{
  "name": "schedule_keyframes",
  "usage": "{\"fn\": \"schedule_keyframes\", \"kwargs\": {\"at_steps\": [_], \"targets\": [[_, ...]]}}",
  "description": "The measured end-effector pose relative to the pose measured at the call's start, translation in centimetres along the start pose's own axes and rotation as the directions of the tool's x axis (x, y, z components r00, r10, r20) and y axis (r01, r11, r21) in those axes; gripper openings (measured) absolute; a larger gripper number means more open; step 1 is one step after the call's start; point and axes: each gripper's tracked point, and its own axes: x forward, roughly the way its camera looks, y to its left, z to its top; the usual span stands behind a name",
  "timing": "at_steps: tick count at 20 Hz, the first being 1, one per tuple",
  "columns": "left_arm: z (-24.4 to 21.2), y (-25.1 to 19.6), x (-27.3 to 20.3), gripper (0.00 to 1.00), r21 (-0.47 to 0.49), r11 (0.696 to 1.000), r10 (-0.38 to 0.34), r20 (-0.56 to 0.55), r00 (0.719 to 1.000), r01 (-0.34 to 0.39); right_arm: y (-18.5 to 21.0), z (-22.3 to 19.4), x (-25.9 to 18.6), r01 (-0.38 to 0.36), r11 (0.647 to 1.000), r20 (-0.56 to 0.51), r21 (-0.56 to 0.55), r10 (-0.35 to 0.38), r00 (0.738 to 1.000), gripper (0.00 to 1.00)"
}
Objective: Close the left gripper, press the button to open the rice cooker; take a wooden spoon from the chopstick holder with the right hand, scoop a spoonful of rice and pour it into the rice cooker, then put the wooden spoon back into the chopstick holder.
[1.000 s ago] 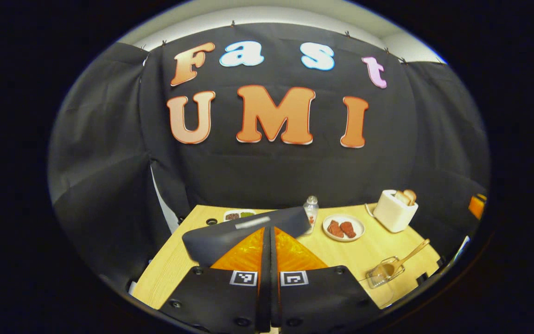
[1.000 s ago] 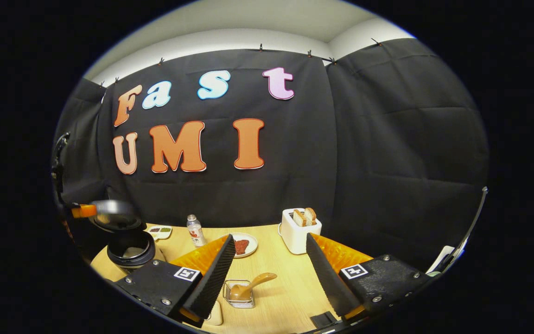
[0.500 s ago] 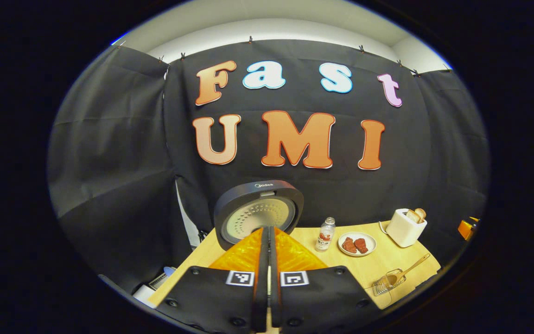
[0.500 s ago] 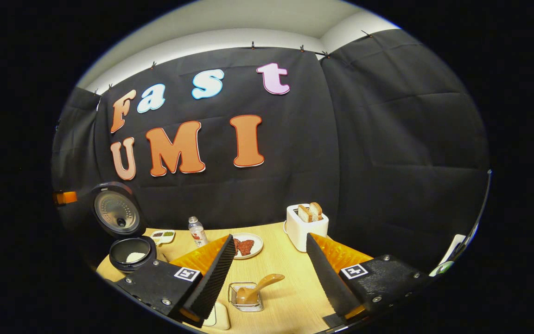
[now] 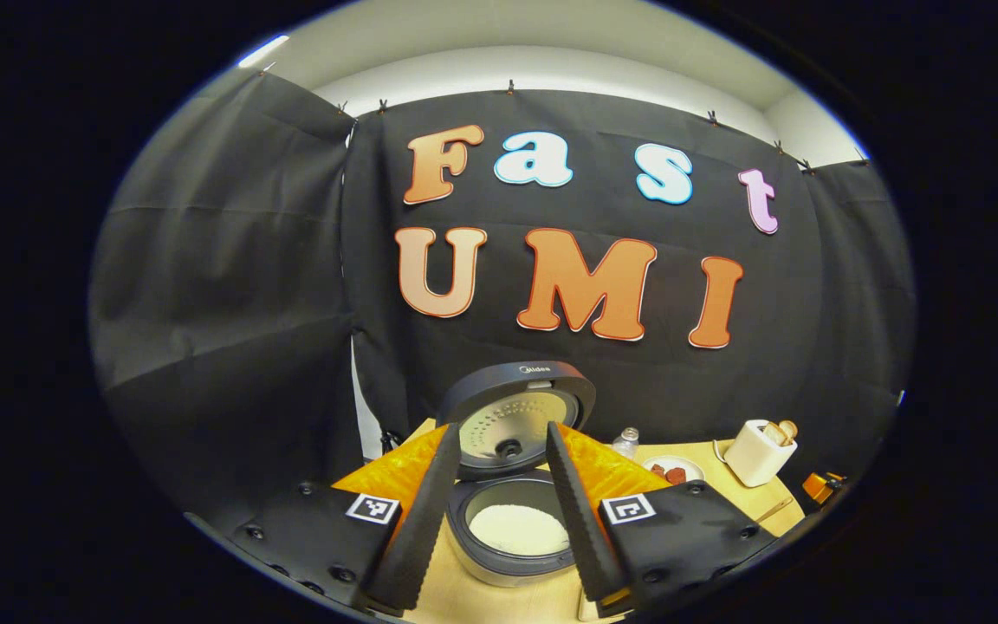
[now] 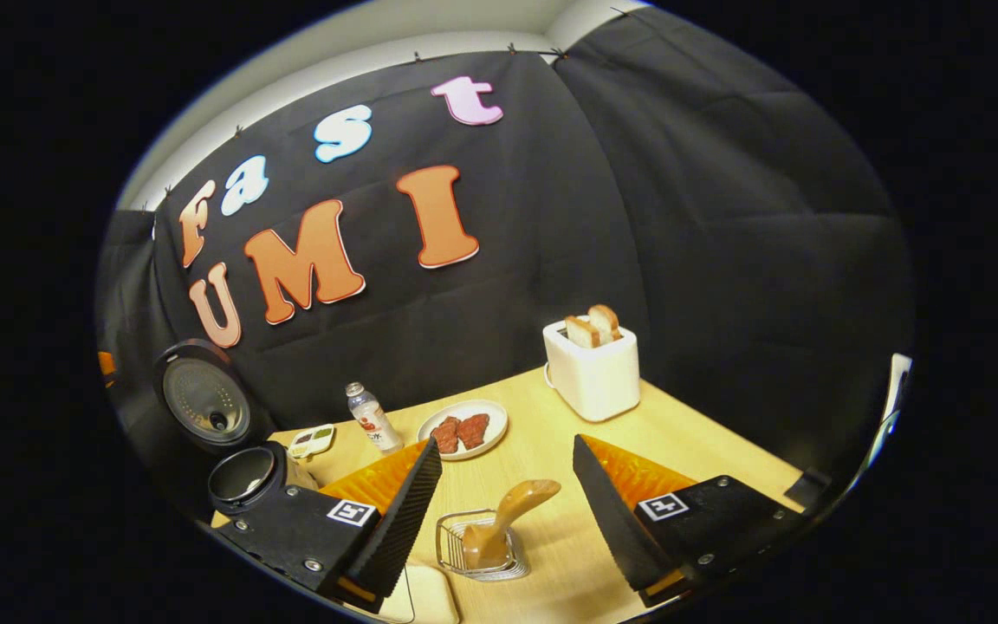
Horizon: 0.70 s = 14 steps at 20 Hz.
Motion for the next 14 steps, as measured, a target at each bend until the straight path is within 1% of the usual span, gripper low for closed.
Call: {"fn": "schedule_keyframes", "kwargs": {"at_steps": [2,5,8,10,11,12,13,14], "targets": [[1.0,1.1,-0.5,0.82,-0.009,1.0,0.017,0.031,0.999,-0.017,-0.1,-2.0,0.9,0.0,0.998,-0.035,0.06,0.002,0.999,0.95],[1.6,3.6,-1.5,1.0,-0.001,0.997,0.076,0.043,0.996,-0.076,-0.1,-4.3,2.4,0.014,0.991,-0.086,0.136,-0.003,0.996,0.95],[1.9,5.5,-2.3,1.0,0.024,0.992,0.124,0.05,0.991,-0.125,-0.3,-6.8,3.5,0.032,0.977,-0.136,0.211,-0.003,0.991,0.95],[1.7,6.5,-2.7,1.0,0.047,0.988,0.148,0.046,0.988,-0.15,-0.2,-8.1,4.0,0.043,0.964,-0.167,0.262,0.002,0.986,0.92],[1.3,6.9,-2.8,1.0,0.057,0.985,0.16,0.038,0.986,-0.162,-0.2,-8.6,4.4,0.052,0.958,-0.18,0.283,0.0,0.984,0.89],[1.1,7.3,-2.9,1.0,0.064,0.983,0.168,0.032,0.985,-0.17,0.0,-8.8,4.5,0.056,0.951,-0.191,0.304,0.003,0.982,0.74],[0.9,7.6,-2.9,1.0,0.067,0.983,0.172,0.026,0.985,-0.173,0.1,-9.0,4.8,0.058,0.946,-0.197,0.318,0.006,0.98,0.66],[0.7,7.8,-3.0,1.0,0.069,0.982,0.175,0.025,0.984,-0.177,0.3,-9.2,5.0,0.059,0.943,-0.207,0.326,0.01,0.978,0.52]]}}
